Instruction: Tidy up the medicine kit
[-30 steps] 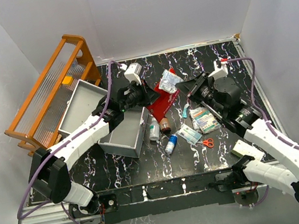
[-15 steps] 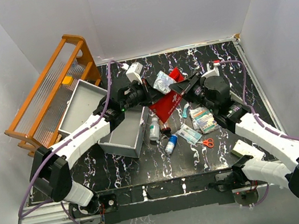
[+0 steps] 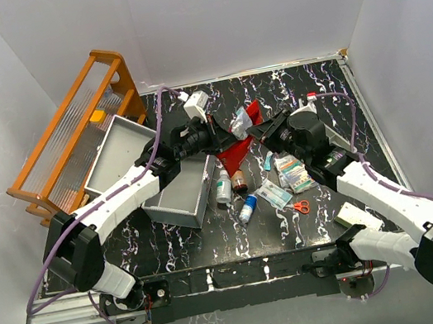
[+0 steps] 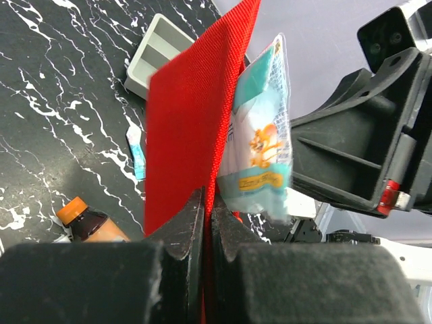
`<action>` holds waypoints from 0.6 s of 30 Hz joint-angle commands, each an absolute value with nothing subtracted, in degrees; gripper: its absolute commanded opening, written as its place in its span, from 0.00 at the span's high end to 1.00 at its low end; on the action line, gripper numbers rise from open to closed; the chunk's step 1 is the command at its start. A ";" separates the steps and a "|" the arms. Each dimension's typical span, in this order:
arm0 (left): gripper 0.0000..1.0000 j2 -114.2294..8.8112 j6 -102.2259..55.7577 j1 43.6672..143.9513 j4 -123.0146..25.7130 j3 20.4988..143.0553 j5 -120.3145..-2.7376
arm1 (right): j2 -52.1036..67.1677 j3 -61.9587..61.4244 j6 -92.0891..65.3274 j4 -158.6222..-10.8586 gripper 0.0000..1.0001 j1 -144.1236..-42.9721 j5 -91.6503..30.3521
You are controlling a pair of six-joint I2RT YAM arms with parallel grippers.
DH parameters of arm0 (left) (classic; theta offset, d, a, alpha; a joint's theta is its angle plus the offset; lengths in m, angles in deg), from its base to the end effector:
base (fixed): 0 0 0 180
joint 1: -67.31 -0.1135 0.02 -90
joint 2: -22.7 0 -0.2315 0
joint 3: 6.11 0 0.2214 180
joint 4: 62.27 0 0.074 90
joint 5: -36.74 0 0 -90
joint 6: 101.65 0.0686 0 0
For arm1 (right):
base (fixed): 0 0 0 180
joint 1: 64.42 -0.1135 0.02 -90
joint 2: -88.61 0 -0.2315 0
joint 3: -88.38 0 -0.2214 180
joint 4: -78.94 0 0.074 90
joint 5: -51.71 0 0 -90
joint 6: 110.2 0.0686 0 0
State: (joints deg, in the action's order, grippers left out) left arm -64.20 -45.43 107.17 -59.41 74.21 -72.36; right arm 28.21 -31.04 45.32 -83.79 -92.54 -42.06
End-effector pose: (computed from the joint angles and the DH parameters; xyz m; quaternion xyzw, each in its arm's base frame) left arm 0.2653 -0.2508 0.2965 0.1470 0.7456 -0.4834 0.4345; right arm 0.2343 0.1201 0.2736 0.2763 0.7552 0.4149 0.4257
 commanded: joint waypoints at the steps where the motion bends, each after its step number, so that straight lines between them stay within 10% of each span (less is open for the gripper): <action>1: 1.00 -63.67 -44.66 107.13 -60.93 74.51 -74.20 | 27.04 -29.37 45.47 -80.16 0.86 -92.45 -44.48; 18: 1.00 -65.18 -42.06 107.13 -57.56 75.20 -69.46 | 26.95 -25.13 44.64 -69.01 0.85 -92.40 -47.33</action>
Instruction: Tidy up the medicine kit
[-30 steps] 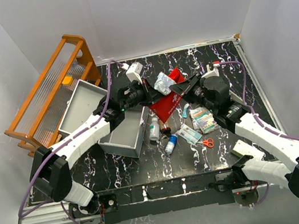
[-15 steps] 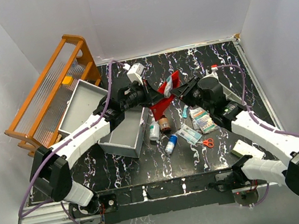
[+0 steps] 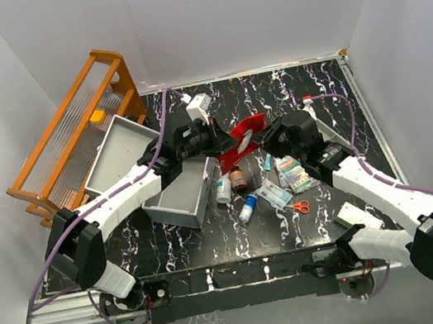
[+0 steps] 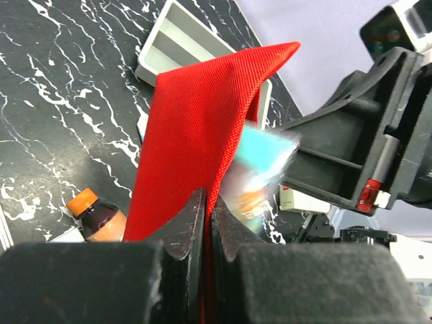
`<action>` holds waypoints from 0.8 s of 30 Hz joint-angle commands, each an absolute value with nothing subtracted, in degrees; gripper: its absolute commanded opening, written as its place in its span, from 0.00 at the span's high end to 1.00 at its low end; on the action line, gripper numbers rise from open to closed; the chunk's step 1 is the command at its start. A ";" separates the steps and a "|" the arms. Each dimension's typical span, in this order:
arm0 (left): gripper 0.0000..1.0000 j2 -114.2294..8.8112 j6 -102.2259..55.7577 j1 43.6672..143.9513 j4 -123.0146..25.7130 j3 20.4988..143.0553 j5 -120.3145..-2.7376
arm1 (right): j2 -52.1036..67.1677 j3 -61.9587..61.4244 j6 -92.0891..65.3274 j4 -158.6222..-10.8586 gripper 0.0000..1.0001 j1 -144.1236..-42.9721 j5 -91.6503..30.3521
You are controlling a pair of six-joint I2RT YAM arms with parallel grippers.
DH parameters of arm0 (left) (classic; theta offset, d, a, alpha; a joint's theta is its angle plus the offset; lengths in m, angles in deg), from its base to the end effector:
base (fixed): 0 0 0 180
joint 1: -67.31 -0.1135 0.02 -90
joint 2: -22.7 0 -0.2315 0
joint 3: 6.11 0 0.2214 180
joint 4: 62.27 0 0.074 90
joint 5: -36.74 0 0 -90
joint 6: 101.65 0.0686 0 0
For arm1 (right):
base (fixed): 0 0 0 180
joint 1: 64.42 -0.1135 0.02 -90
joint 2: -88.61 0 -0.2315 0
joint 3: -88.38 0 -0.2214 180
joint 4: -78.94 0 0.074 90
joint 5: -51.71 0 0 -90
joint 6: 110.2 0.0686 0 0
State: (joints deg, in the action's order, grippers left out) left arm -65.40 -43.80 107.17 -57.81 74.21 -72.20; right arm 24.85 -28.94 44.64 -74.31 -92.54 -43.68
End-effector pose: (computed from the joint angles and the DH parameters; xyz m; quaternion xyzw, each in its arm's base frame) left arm 0.2678 -0.2526 0.2855 0.1547 0.7592 -0.4676 0.4256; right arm 0.2366 0.1191 0.2505 0.2925 0.8043 0.3463 0.3843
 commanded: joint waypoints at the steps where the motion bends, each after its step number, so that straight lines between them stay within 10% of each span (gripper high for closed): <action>1: 1.00 -65.46 -41.39 107.12 -57.32 75.40 -68.88 | 27.09 -24.76 44.52 -67.52 0.85 -92.41 -47.90; 18: 1.00 -69.66 -31.04 107.16 -58.85 77.31 -71.06 | 27.29 -20.72 32.86 -64.11 0.81 -92.45 -44.81; 24: 1.00 -69.31 -36.57 107.20 -60.08 77.39 -70.35 | 25.14 -19.13 28.88 -62.58 0.62 -92.33 -44.92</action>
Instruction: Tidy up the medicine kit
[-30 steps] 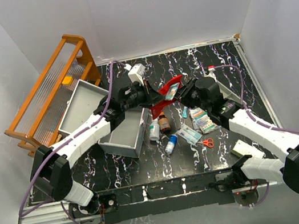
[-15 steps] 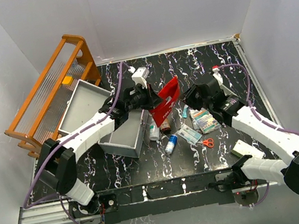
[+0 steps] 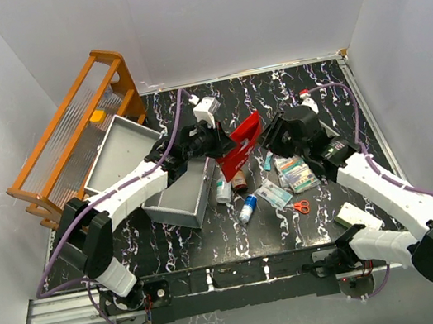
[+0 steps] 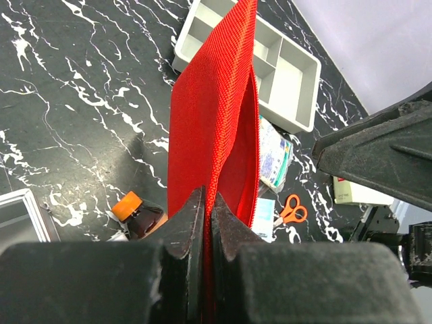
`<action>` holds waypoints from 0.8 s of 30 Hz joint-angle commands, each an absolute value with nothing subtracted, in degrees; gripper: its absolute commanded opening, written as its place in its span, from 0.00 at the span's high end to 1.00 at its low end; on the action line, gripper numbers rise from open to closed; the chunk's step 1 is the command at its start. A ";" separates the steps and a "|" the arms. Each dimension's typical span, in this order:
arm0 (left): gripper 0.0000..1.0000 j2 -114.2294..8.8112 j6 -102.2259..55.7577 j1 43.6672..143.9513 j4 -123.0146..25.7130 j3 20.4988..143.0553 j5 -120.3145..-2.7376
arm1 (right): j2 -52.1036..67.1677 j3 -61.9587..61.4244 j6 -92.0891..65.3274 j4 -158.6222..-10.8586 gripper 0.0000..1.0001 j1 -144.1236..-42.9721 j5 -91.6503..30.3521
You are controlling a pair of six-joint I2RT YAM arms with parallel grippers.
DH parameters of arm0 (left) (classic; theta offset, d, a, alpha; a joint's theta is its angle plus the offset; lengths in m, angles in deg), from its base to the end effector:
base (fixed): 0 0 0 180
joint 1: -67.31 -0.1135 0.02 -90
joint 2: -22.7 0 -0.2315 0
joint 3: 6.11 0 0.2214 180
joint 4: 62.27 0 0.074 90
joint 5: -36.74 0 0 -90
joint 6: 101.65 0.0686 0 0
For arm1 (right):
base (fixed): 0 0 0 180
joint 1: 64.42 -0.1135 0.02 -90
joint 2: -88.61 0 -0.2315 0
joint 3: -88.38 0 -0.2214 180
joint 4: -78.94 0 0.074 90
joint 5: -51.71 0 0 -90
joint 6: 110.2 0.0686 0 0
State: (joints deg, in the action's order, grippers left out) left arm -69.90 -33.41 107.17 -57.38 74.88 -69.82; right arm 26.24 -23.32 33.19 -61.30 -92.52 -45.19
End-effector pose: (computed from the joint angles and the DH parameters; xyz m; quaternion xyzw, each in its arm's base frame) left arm 0.2802 -0.2594 0.2605 0.2098 0.7695 -0.4024 0.4494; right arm 0.2252 0.1109 0.2624 0.2204 0.8531 0.2665 0.3907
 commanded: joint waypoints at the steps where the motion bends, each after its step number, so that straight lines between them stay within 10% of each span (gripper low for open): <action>1: 1.00 -69.49 -36.87 107.15 -59.85 77.56 -70.54 | 24.23 -18.48 28.85 -62.52 0.61 -92.29 -44.17; 11: 1.00 -69.61 -36.67 107.14 -58.33 78.24 -70.75 | 12.33 -11.84 33.03 -60.40 0.56 -92.30 -48.33; 17: 1.00 -68.44 -36.27 107.14 -55.94 77.48 -70.44 | 9.71 -10.93 30.35 -60.19 0.93 -92.29 -47.90; 24: 0.51 -68.67 -38.34 107.12 -49.17 81.02 -71.95 | 10.65 -12.35 19.58 -64.58 1.00 -92.31 -45.49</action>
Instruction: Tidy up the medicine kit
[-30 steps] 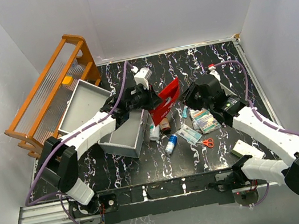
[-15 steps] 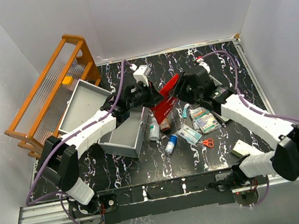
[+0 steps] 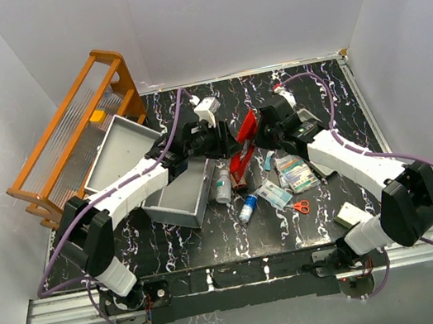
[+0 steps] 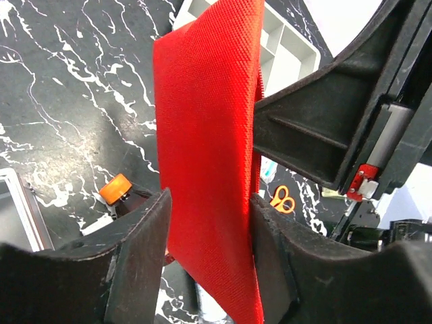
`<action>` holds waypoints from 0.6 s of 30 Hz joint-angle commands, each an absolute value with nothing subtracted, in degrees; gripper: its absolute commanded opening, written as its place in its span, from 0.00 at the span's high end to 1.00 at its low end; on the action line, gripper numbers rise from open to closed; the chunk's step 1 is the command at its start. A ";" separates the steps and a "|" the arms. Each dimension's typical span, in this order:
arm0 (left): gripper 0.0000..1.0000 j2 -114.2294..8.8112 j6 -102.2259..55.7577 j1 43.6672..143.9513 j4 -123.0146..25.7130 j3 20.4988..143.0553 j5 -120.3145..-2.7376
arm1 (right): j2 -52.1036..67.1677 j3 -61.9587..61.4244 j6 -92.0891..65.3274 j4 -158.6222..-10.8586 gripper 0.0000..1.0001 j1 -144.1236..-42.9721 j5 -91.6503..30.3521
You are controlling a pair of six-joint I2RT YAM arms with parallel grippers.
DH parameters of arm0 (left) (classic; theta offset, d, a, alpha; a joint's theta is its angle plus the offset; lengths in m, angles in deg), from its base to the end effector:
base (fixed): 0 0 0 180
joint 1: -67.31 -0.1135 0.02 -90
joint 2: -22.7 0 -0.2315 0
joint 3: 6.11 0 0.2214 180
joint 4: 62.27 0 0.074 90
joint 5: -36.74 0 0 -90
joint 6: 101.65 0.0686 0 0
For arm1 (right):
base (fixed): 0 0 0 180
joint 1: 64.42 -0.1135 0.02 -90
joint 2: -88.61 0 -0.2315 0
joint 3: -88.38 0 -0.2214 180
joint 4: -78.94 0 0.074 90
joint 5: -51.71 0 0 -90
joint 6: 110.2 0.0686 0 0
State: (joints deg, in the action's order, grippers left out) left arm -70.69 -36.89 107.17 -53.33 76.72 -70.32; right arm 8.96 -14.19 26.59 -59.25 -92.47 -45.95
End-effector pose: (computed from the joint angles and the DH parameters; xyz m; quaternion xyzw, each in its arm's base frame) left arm 0.2810 -0.2609 0.2574 0.1877 0.7902 -0.4092 0.4159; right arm 0.2706 0.1338 0.2340 0.1753 0.9020 0.1879 0.3468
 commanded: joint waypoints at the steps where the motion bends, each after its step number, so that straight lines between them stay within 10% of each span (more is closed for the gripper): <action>1: 0.50 -69.04 -38.68 107.15 -48.36 81.80 -71.98 | 10.65 -12.28 18.33 -65.11 1.00 -92.29 -44.99; 18: 0.66 -76.65 -34.35 107.12 -37.36 92.28 -73.46 | 8.46 -11.10 15.31 -68.67 1.00 -92.29 -40.18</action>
State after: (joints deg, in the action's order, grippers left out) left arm -77.94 -37.09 107.17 -41.73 89.46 -72.62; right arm 8.85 -14.19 15.38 -64.60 -92.47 -40.64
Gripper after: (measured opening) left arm 0.326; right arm 0.024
